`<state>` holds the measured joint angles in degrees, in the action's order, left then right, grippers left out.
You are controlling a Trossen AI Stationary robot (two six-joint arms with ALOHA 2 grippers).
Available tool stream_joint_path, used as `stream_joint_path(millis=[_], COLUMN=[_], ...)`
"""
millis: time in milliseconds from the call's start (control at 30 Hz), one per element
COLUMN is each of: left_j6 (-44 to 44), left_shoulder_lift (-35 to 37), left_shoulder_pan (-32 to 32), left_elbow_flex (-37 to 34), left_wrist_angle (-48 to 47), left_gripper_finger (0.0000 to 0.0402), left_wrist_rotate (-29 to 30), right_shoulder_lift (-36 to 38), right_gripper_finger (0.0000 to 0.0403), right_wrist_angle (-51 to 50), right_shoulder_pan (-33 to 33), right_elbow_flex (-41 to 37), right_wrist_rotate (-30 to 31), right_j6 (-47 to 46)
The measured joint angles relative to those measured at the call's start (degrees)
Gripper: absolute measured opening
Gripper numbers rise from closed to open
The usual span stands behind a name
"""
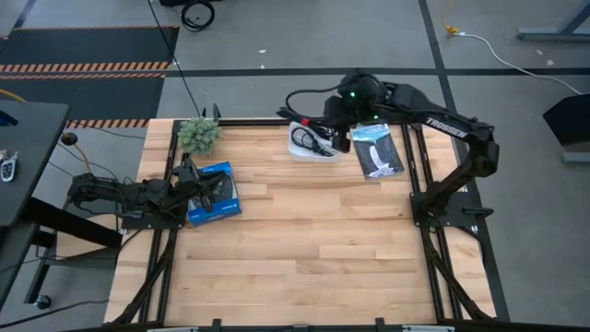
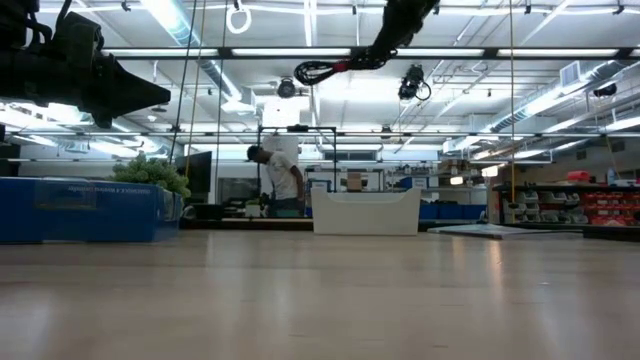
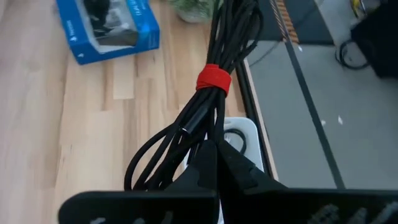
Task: Pick and place USB-C Cables
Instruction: Put the black USB cable into the white bin
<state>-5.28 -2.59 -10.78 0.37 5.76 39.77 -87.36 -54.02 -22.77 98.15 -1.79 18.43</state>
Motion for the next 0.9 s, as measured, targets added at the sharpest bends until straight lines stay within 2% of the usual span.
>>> stream_joint_path(millis=[300,633,900], left_j6=[0.0,-0.02,-0.02], left_shoulder_lift=[0.0,-0.01,0.0], left_shoulder_pan=[0.0,0.01,0.0], left_elbow_flex=[0.01,0.01,0.01], left_wrist_angle=[-0.02,0.0,0.0], left_gripper_finger=[0.0043,0.0043,0.0043], left_wrist_rotate=[0.0,0.0,0.0], right_shoulder_lift=[-1.5,-10.36,-14.94], right_gripper_finger=[0.0,0.0,0.0], right_wrist_angle=[-1.91,-5.07,-6.83], right_shoulder_pan=[-2.02,-7.24,-12.93], right_elbow_flex=[0.0,0.0,0.0], right_wrist_rotate=[-1.14,-1.26,-1.18], right_j6=[4.38,11.01,9.17])
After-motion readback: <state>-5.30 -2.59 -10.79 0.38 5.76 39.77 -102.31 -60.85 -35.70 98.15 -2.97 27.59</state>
